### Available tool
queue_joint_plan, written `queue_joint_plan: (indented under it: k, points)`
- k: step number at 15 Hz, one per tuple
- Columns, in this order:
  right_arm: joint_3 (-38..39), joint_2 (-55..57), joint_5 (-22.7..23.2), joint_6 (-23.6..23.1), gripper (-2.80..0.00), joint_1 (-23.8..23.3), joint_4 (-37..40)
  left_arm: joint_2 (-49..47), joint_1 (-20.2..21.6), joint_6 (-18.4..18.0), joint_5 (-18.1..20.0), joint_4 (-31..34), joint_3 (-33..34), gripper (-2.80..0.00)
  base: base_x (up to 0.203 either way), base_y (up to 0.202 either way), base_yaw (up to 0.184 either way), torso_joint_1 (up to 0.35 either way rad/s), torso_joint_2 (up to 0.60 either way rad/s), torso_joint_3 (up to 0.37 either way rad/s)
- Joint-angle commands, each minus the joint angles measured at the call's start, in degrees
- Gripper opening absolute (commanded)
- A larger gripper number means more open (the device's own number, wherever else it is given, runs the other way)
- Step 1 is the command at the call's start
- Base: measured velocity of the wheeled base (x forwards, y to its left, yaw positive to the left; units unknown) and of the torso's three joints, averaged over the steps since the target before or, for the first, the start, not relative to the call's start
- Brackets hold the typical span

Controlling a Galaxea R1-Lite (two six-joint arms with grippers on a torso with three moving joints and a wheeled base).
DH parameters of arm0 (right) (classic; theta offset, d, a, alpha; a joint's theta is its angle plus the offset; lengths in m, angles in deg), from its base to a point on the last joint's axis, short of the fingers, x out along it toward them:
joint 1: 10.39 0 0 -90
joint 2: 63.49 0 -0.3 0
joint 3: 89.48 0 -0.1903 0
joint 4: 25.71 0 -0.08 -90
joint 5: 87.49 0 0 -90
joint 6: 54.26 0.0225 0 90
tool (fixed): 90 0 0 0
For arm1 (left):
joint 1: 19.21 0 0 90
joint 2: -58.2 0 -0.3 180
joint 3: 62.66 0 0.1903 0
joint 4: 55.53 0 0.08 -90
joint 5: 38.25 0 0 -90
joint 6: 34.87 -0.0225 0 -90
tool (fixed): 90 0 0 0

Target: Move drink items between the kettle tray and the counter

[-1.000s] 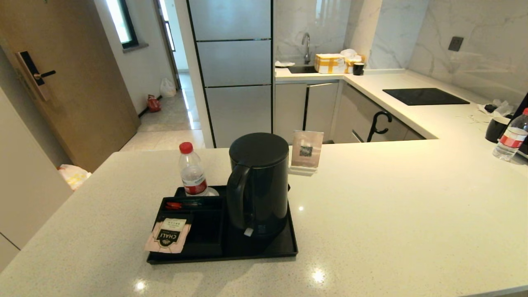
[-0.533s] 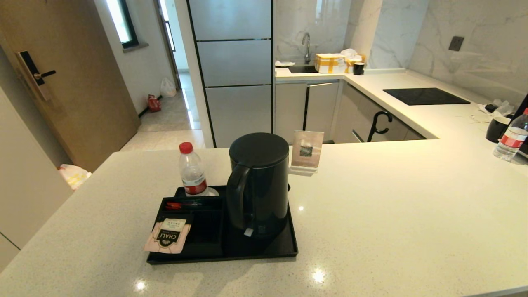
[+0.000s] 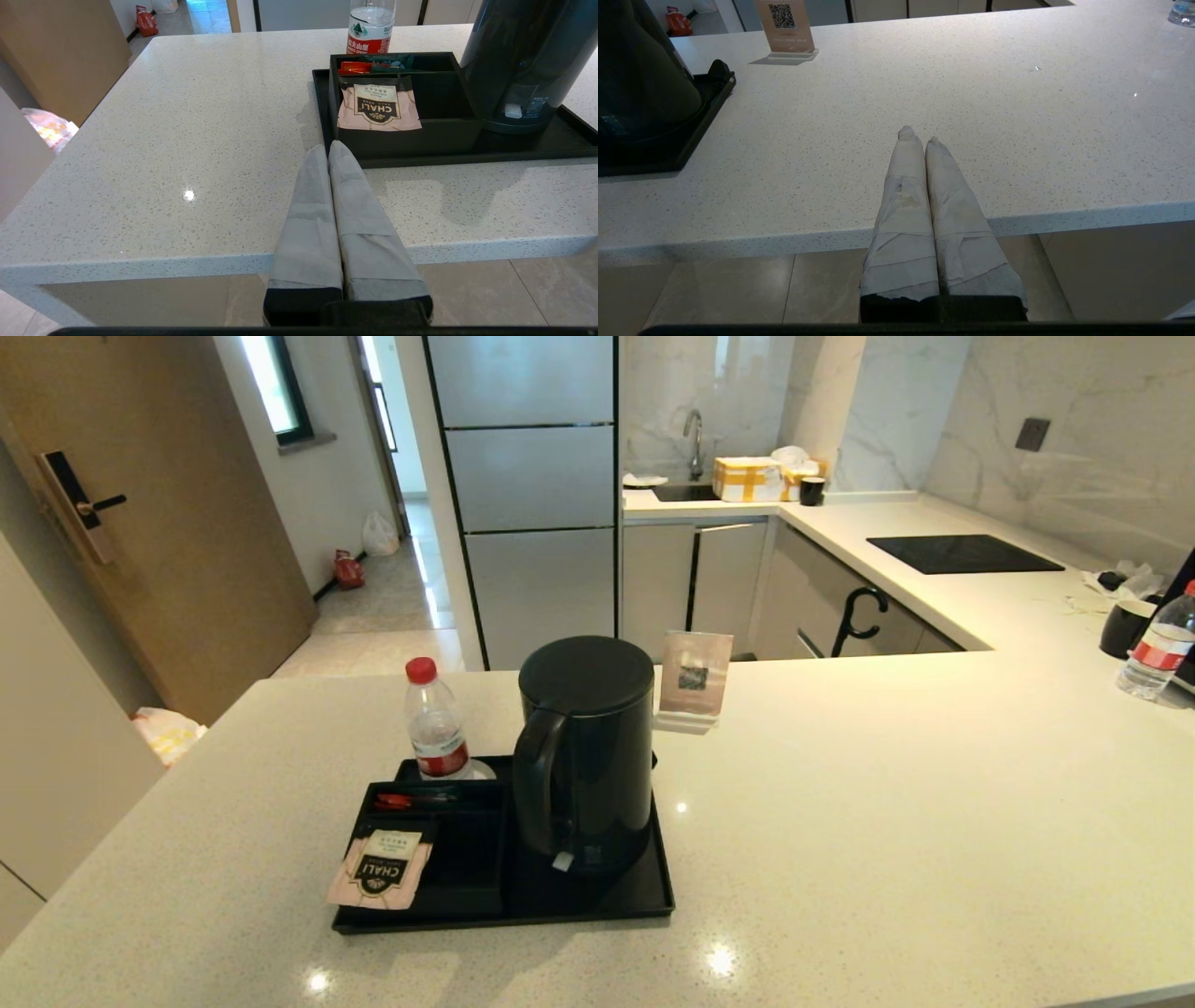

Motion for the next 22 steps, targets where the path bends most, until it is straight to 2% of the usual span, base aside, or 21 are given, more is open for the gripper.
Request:
queue_joint_plan:
  k: [1, 7, 22]
  points:
    - [0.0, 0.1, 0.0, 0.0, -2.80, 0.0, 0.1, -0.1, 0.0, 0.0, 0.0, 0.0, 0.0, -2.80, 0.000, 0.000, 0.000, 0.000, 0.00, 0.000]
    - [0.2, 0.1, -0.2, 1.6, -2.80, 0.0, -0.5, -0.1, 0.0, 0.0, 0.0, 0.0, 0.0, -2.80, 0.000, 0.000, 0.000, 0.000, 0.00, 0.000]
    - [0.2, 0.1, -0.1, 1.5, -2.80, 0.0, -0.5, -0.1, 0.0, 0.0, 0.0, 0.0, 0.0, -2.80, 0.000, 0.000, 0.000, 0.000, 0.00, 0.000]
